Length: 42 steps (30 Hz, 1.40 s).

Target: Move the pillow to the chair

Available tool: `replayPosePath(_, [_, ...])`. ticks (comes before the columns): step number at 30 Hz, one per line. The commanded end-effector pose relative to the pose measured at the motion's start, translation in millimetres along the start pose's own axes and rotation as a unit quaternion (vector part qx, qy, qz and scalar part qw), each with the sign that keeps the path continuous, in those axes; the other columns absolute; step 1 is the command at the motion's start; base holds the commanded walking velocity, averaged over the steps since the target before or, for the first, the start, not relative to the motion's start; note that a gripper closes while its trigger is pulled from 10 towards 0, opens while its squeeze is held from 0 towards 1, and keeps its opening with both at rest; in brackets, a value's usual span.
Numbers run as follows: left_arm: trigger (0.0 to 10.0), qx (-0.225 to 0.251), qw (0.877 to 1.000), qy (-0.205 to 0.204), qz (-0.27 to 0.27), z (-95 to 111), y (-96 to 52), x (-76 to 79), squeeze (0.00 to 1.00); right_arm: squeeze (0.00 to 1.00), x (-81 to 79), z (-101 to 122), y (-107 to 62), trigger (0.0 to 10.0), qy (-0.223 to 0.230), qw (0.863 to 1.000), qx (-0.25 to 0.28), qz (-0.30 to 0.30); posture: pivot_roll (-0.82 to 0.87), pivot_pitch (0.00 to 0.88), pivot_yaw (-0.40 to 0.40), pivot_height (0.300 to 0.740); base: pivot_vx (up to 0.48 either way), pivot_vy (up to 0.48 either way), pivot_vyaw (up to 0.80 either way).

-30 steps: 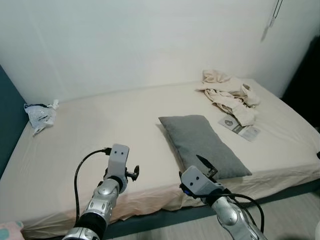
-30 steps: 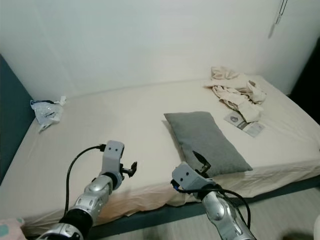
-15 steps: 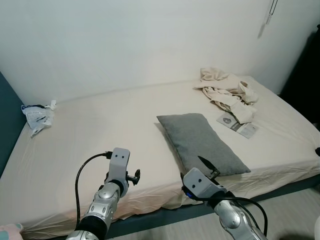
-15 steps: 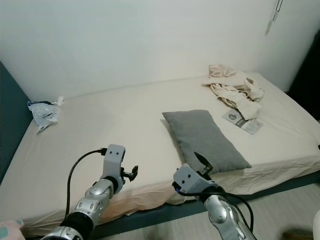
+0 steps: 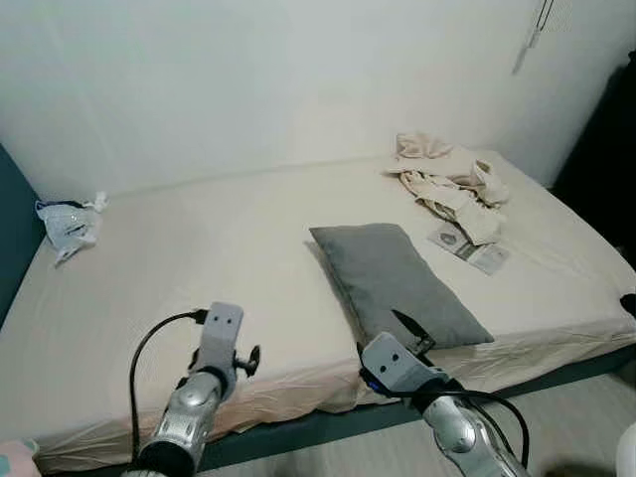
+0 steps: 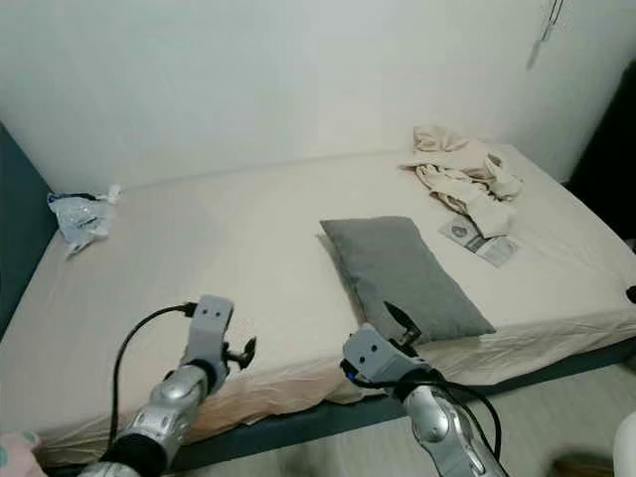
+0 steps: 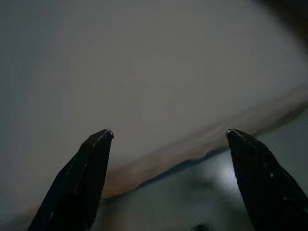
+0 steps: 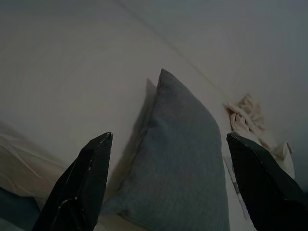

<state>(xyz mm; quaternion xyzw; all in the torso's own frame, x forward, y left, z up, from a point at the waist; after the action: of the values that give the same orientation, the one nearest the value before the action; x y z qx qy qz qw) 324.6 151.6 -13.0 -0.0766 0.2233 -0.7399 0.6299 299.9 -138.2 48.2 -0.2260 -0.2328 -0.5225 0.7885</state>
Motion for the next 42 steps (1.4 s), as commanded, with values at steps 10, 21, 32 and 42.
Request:
replayPosePath(10, [10.0,0.042,0.999,0.015,0.010,-11.5,-17.7,-18.1,0.00,0.00,-0.7,0.3,-3.0,10.0,0.010,1.000,0.002,0.001,-0.13,0.085,-0.002,0.740,0.000,0.000,0.00])
replayPosePath(21, [10.0,0.115,0.992,-0.044,-0.040,-1.3,-35.7,-12.9,0.00,0.00,-1.2,0.4,-4.1,10.0,0.012,1.000,0.002,0.002,-0.14,0.096,0.005,0.740,0.000,0.000,0.00])
replayPosePath(32, [10.0,0.136,0.988,-0.059,-0.042,12.5,-33.0,-8.2,0.00,0.00,-1.0,-3.1,-6.9,10.0,0.014,1.000,0.001,0.001,-0.13,0.082,-0.016,0.740,0.000,0.000,0.00])
replayPosePath(42, [10.0,0.142,0.987,-0.069,-0.044,18.3,-32.8,-4.9,0.00,0.00,-0.3,-1.9,-1.4,10.0,0.017,1.000,0.000,0.007,-0.13,0.074,-0.005,0.740,0.000,0.000,0.00])
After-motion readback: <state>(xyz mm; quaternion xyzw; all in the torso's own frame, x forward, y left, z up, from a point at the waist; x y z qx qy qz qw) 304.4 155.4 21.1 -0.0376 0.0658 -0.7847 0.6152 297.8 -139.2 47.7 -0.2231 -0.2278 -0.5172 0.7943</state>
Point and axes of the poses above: a point about 5 cm out from each wrist's last joint towards the gripper, its own y axis pointing out of the wrist towards the gripper, its own z axis along the axis of the wrist's last joint, x = y × z, the point moved 4 cm from there along y, pointing out of the wrist towards the gripper, and after that the axes turned 2 degrees about y, right-handed, at the moved point
